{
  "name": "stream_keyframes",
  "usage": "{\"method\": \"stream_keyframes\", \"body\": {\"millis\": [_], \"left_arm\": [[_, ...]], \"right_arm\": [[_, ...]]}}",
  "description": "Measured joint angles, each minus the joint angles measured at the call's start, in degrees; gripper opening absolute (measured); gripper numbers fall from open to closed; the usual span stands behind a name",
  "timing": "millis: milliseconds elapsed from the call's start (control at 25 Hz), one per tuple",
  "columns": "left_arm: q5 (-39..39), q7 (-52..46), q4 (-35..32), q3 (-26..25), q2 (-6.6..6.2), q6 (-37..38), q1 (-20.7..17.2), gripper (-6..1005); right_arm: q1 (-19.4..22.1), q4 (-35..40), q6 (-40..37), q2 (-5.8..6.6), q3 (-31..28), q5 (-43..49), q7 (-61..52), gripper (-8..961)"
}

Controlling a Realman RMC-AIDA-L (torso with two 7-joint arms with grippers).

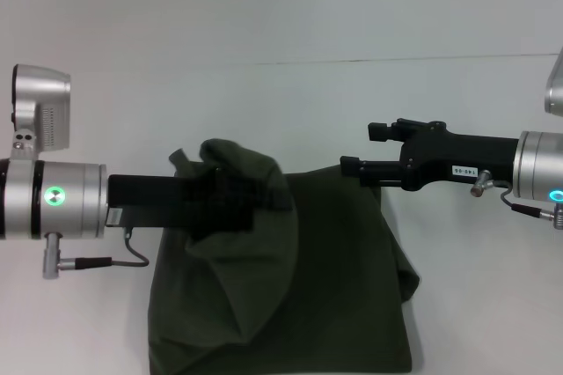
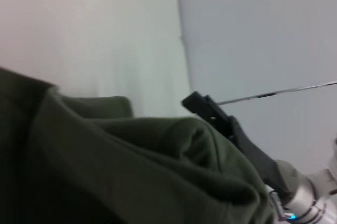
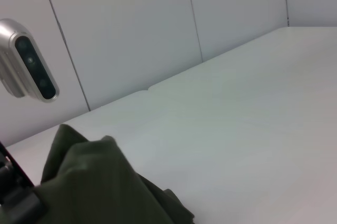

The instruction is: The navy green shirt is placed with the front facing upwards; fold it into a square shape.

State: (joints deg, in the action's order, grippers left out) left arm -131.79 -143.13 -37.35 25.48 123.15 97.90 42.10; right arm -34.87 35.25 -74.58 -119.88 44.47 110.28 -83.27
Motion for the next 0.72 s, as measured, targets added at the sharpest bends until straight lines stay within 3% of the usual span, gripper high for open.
{"method": "stream_keyframes", "body": {"millis": [120, 440, 720], "left_arm": [[1.5, 2.9, 2.3, 0.0, -0.43, -0.2, 0.0, 199], [4.8, 6.1, 2.6, -0.3, -0.65, 0.6, -1.4, 501], [13.2, 13.4, 2.4, -0.5, -3.07, 4.0, -5.0, 799]], "right_arm": [[0.0, -0.1, 0.1, 0.0, 0.0, 0.0, 0.0, 900], [0.1, -0.2, 0.7, -0.01, 0.0, -0.7, 0.0, 900], [0.9, -0.3, 0.6, 0.16, 0.0, -4.8, 0.0, 899]]}}
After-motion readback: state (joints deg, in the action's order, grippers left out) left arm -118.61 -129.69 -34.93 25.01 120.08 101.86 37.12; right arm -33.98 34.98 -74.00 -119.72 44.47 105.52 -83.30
